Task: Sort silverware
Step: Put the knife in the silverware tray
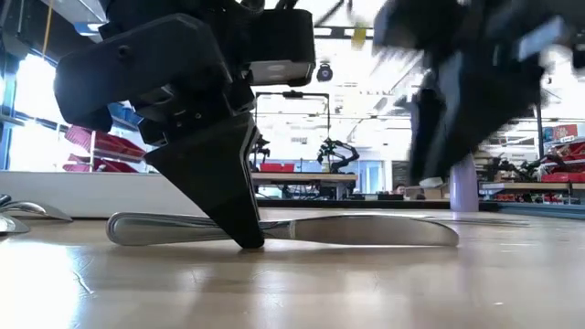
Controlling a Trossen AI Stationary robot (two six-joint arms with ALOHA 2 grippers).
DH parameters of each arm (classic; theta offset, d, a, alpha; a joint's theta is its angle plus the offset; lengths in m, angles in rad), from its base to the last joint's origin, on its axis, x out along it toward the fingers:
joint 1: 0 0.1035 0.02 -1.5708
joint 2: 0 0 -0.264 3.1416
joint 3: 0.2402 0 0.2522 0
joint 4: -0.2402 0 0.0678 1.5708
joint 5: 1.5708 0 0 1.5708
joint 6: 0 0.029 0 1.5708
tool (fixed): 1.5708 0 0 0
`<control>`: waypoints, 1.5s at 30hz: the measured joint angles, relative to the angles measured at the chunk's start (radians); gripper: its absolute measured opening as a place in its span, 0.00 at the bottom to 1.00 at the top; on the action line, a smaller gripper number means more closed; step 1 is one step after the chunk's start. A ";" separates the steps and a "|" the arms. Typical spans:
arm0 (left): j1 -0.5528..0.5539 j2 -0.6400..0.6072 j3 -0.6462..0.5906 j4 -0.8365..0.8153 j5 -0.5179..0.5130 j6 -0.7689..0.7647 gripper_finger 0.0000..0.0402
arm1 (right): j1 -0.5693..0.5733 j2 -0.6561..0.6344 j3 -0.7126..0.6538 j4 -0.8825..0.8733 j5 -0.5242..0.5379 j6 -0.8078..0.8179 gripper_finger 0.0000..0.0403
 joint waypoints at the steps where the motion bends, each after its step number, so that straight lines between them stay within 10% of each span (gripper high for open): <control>1: 0.000 -0.010 0.000 -0.002 -0.005 -0.009 0.01 | 0.021 -0.032 0.007 -0.025 0.085 -0.001 0.39; 9: -0.018 -0.203 -0.003 -0.154 -0.364 -0.170 0.00 | 0.270 -0.270 -0.015 -0.311 0.789 0.263 0.38; 19: 0.062 -0.500 -0.041 -0.575 -0.956 -0.531 0.00 | 0.382 -0.323 -0.134 -0.383 0.932 0.492 0.36; 26: 0.333 -0.644 -0.262 -0.593 -0.851 -0.774 0.00 | 0.346 -0.322 -0.200 -0.385 0.882 0.561 0.36; 36: 0.599 -0.650 -0.562 0.121 -0.603 -0.435 0.00 | 0.323 -0.322 -0.205 -0.364 0.840 0.560 0.36; 45: 0.658 -0.573 -0.643 0.212 -0.527 -0.527 0.00 | 0.323 -0.322 -0.205 -0.359 0.839 0.544 0.36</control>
